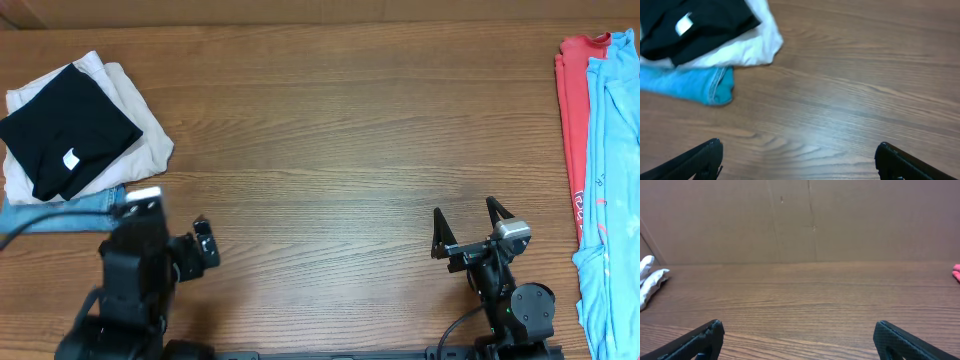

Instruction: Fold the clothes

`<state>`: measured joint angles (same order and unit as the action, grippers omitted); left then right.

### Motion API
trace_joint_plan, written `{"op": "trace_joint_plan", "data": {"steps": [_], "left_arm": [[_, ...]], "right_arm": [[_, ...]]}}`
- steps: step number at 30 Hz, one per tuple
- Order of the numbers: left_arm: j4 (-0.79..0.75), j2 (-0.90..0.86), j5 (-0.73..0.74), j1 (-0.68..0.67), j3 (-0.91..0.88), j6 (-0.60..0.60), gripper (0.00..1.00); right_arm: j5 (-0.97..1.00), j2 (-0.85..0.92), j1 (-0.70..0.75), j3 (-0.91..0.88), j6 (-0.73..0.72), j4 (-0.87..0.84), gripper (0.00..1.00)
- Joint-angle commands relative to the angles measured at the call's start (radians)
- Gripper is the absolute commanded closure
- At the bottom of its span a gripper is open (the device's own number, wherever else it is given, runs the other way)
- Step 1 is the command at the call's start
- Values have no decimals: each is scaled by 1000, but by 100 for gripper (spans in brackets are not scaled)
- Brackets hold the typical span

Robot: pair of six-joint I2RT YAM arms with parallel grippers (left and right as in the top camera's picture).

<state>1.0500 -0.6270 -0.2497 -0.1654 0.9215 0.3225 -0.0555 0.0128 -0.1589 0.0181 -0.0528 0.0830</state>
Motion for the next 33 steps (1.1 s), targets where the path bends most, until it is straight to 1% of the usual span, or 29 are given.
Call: {"op": "trace_joint_plan", "data": {"steps": [1,4,7,9,12,15,17,21,22,24,26,29,33], "left_arm": [[-40,115,77,77,-142,-5,0],[-133,238,96,95,-301,-5,0],[-271,376,119,100,-466,-5,0],[-391,460,143,112,-574,-5,0],[-583,541,158,122,-698,-27,0],[-809,582,169,132,-795,-132,0],[-924,599,173,136,-842,-220,0],[-1065,624,188,152,-907,-344,0],[-1082,624,210,160,-919,-368,0],[-1045,624,238,171,-918,-392,0],[-969,624,253,179,-918,-389,0],[-973,624,275,177,-917,-361,0],[-974,623,269,178,-917,-360,0]], "right_arm": [[-5,-10,-5,-10,-6,-4,0],[-5,-10,-5,-10,-7,-3,0],[-5,-10,-5,-10,-7,-3,0],[-5,-10,-5,-10,-6,-3,0],[-5,-10,-5,-10,-6,-3,0],[-5,-10,-5,-10,-7,-3,0],[-5,-10,-5,-10,-6,-3,0],[-5,-10,-5,-10,-7,-3,0],[-5,-10,-5,-10,-6,-3,0],[-5,-10,-5,-10,-7,-3,0],[-5,-10,-5,-10,-7,-3,0],[-5,-10,-5,-10,-6,-3,0],[-5,-10,-5,-10,-6,-4,0]]}}
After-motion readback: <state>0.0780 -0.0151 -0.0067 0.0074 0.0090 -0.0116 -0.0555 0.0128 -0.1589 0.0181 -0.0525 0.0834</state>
